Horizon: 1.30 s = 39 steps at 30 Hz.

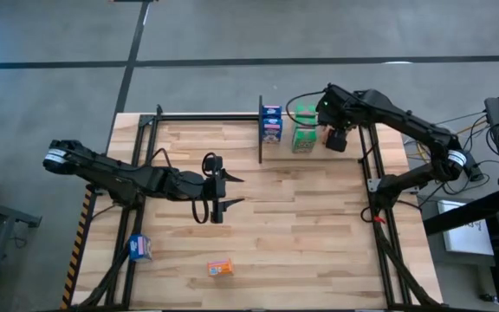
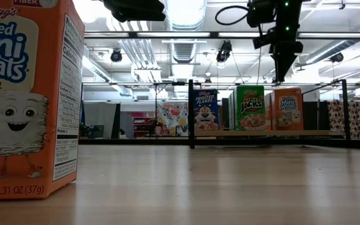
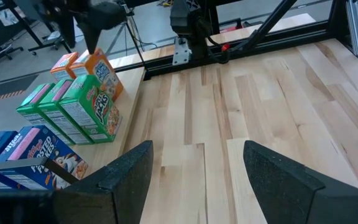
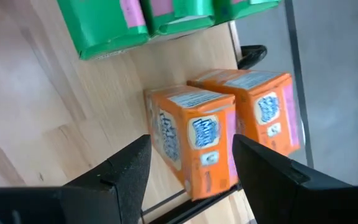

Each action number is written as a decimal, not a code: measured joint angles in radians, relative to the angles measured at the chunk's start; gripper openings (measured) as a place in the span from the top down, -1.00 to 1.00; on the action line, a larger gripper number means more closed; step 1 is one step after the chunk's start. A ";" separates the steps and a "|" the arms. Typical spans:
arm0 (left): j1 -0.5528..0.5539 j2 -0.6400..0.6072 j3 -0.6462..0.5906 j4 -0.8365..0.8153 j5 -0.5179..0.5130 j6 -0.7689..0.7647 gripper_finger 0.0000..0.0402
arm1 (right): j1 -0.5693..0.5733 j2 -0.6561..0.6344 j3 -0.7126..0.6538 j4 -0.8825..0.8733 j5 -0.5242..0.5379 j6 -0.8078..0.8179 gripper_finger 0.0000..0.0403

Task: Stack cereal on shelf
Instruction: Put the right orange cereal box on the shelf aligned with the other orange cereal box on the shelf

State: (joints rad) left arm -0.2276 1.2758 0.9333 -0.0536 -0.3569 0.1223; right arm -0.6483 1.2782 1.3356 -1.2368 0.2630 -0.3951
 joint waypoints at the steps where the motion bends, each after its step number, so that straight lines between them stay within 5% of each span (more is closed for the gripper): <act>1: 0.000 0.000 0.000 0.000 0.000 0.000 -0.16 | 0.000 0.000 0.012 -0.011 0.000 0.012 -0.07; 9: 0.000 0.000 0.000 0.000 0.000 0.000 -0.16 | 0.002 -0.004 0.079 -0.094 -0.138 0.144 0.04; 16: 0.000 0.000 0.000 -0.001 0.000 0.000 -0.16 | 0.002 -0.041 0.017 -0.094 -0.214 0.213 0.43; 23: 0.000 0.000 0.000 -0.001 0.000 0.000 -0.16 | 0.000 -0.061 -0.088 -0.082 -0.117 0.228 0.91; 39: 0.000 0.000 0.000 -0.001 0.000 0.000 -0.16 | 0.000 -0.058 -0.260 0.027 0.156 0.172 0.94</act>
State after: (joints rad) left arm -0.2279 1.2758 0.9333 -0.0544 -0.3569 0.1219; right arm -0.6487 1.2201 1.0754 -1.2102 0.4195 -0.2226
